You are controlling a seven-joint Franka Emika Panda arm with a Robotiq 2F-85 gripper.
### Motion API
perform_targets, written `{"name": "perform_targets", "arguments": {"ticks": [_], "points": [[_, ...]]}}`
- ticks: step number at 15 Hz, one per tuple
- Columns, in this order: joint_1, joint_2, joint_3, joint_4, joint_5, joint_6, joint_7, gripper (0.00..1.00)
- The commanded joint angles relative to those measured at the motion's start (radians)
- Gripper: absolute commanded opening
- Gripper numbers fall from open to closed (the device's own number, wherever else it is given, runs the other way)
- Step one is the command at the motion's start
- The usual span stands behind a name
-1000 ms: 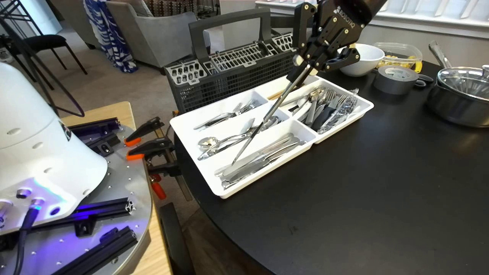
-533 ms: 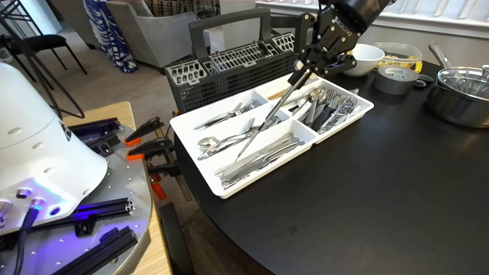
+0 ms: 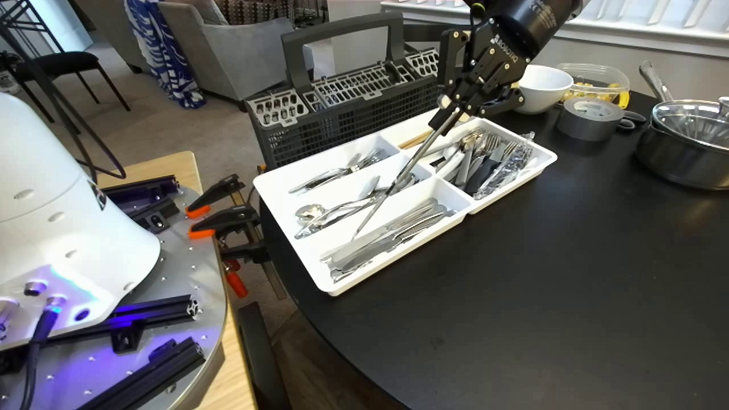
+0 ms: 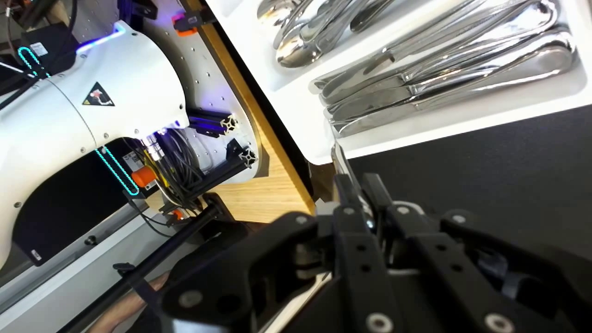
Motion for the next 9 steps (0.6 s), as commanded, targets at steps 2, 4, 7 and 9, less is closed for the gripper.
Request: {"name": "perform_targets", "arguments": {"ticks": [2, 4, 7, 9], "points": [[0.011, 0.030, -0.005, 0.032, 0.018, -0.044, 0.008, 0.02], [0.015, 0.043, -0.003, 0.035, 0.018, -0.047, 0.006, 0.02], [0.020, 0.060, -0.002, 0.041, 0.016, -0.055, 0.002, 0.02], [0.023, 0.070, -0.003, 0.047, 0.016, -0.067, 0.003, 0.35]]}}
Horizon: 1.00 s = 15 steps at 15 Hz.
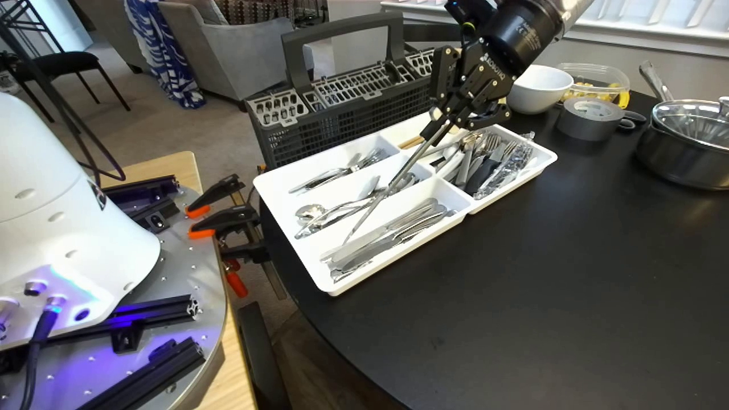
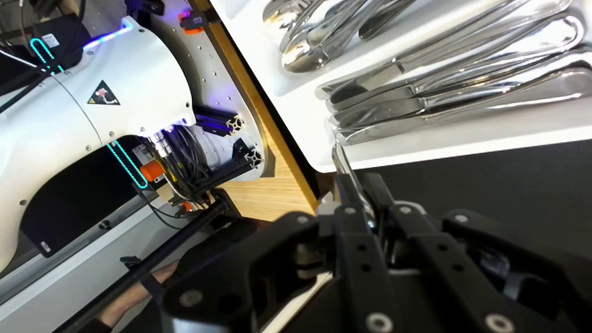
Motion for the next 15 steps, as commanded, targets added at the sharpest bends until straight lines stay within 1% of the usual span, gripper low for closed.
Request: {"name": "perform_targets", "arguments": {"ticks": [1, 10, 12, 15], "points": [[0.008, 0.020, -0.005, 0.033, 0.016, -0.054, 0.003, 0.40], [0.006, 0.017, -0.010, 0.058, 0.014, -0.101, 0.003, 0.97], [-0.003, -0.015, -0.016, 0.042, 0.035, -0.093, 0.010, 1.00], [-0.008, -0.103, -0.026, -0.010, 0.076, -0.058, 0.033, 1.00]]}}
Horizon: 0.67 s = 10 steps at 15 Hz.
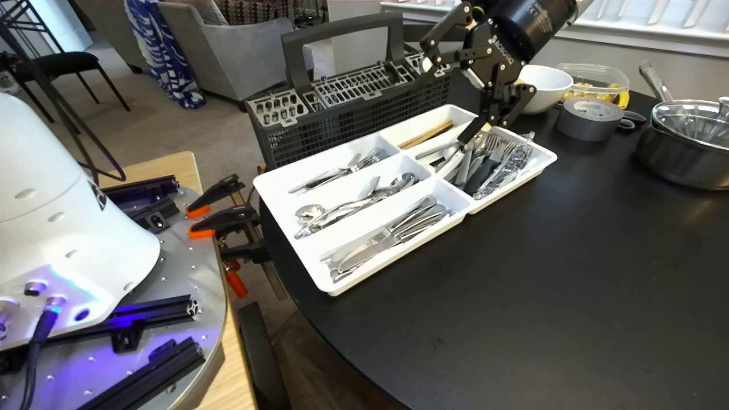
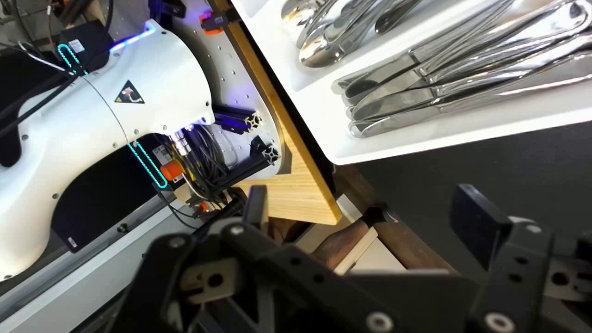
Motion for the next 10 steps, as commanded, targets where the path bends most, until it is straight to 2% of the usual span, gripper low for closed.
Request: {"name": "perform_targets", "arguments": {"ticks": [1, 3, 6, 10], "points": [[-0.005, -0.133, -0.010, -0.081, 0.063, 0.029, 0.037, 1.00], [0.020, -0.214, -0.012, -0.135, 0.055, 0.075, 0.075, 1.00], [0.069, -0.332, -0.007, -0.220, 0.021, 0.155, 0.253, 1.00], [0.128, -0.462, 0.034, -0.328, -0.058, 0.257, 0.490, 1.00]]}}
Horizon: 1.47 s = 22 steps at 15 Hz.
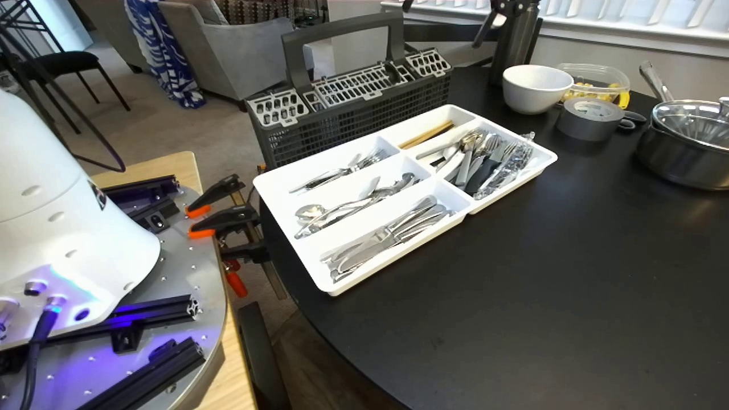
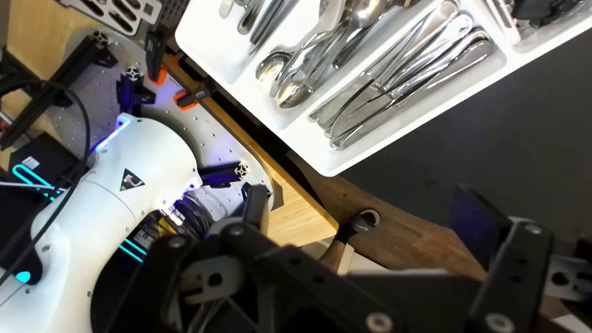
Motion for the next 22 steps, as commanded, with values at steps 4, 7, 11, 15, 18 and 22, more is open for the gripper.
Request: {"name": "perform_targets", "arguments": {"ticks": [4, 7, 11, 15, 18, 22], "points": [[0.048, -0.214, 0.086, -0.210, -0.134, 0.132, 0.350, 1.00], [0.029, -0.172, 0.109, -0.156, -0.117, 0.089, 0.326, 1.00], [0.029, -0.214, 0.112, -0.208, -0.126, 0.169, 0.381, 1.00], [0.126, -0.240, -0.064, -0.284, -0.120, 0.398, 0.426, 1.00], [0.232, -0.218, -0.252, -0.301, -0.122, 0.547, 0.420, 1.00], [0.397, -0.207, -0.418, -0.333, -0.308, 0.708, 0.409, 1.00]]}}
